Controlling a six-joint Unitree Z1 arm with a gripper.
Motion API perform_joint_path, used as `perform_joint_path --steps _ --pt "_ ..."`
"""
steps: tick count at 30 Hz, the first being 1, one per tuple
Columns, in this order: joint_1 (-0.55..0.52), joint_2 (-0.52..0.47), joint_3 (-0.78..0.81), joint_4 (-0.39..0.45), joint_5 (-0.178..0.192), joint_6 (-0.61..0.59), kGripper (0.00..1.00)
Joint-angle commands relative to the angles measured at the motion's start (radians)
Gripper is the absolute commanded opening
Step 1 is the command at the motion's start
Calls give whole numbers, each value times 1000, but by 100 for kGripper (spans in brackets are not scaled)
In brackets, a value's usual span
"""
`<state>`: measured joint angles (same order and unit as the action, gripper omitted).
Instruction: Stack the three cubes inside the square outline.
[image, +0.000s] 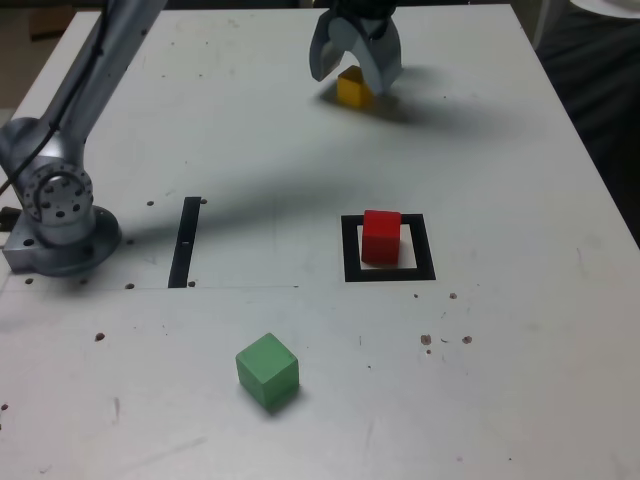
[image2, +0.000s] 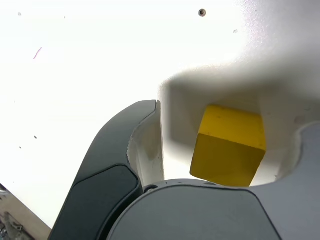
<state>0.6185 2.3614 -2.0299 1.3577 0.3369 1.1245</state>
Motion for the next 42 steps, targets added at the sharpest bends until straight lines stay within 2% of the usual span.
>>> perform_joint_path --steps 1,7,9,29,42 --pt "-4 10 -5 8 11 -12 72" --pt "-12 16 3 -7 21 -23 34" --pt "-14 18 4 -8 19 -21 31" --pt "-27 11 -24 12 19 -23 29" --pt "-124 -82 -13 89 41 -119 29"
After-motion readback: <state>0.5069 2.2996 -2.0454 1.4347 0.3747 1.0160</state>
